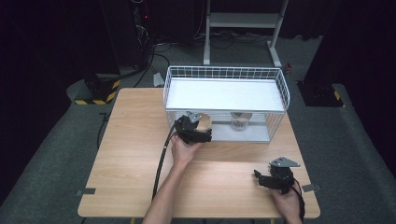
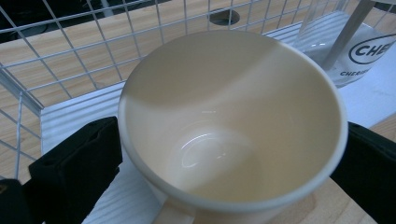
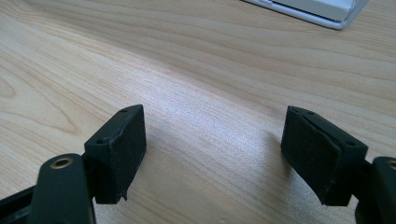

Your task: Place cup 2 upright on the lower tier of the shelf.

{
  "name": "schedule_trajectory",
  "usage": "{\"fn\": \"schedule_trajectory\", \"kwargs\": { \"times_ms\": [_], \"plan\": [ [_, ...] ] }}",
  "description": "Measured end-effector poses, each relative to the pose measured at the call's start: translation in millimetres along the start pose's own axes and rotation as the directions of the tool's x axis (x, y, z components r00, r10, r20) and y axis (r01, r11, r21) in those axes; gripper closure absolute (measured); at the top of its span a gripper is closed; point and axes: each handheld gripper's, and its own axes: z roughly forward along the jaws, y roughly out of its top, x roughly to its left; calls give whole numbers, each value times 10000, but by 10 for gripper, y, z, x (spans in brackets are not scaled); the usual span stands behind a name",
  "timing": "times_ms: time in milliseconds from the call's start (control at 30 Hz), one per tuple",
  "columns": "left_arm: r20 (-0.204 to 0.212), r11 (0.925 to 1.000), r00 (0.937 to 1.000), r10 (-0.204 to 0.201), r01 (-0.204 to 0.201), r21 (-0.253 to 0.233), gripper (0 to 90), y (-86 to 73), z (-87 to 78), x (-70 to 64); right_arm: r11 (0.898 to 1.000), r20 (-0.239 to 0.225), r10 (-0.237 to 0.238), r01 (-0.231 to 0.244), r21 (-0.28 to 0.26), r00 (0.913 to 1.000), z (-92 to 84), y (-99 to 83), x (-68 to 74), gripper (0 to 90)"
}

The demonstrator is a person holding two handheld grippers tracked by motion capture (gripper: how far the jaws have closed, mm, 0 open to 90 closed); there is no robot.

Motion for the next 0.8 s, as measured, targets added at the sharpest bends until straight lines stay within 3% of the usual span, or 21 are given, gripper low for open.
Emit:
{"fn": "schedule_trajectory", "kwargs": {
  "times_ms": [233, 333, 367, 400, 500, 533, 567, 800],
  "plan": [
    [237, 9996, 9995, -206, 202, 174, 2, -18, -35, 19, 10000, -2, 5, -5, 0, 10000, 0, 0, 0, 225],
    [102, 9996, 9996, -256, 255, 152, 1, -31, -51, 26, 10000, -3, 4, -4, 0, 10000, 0, 0, 0, 225],
    [404, 9992, 9985, -365, 357, 204, 1, -37, -50, 26, 10000, -3, 1, -1, -1, 10000, 0, 0, 0, 225],
    [434, 9991, 9983, -384, 376, 198, 1, -41, -53, 28, 10000, -2, 4, -4, 1, 10000, 0, 0, 0, 225],
    [266, 9997, 9996, -89, 83, 227, 1, -55, -78, 52, 10000, -3, 3, -3, 0, 10000, 0, 0, 0, 225],
    [402, 9995, 9989, -239, 230, 232, 1, -62, -80, 48, 10000, -3, 2, -2, 0, 10000, 0, 0, 0, 225],
    [257, 9997, 9996, -123, 117, 213, 1, -65, -91, 64, 10000, -4, 6, -6, 2, 10000, 0, 0, 0, 225],
    [283, 9996, 9994, -211, 206, 183, 2, -114, -154, 85, 10000, -4, 5, -5, 1, 10000, 0, 0, 0, 225]
  ]
}}
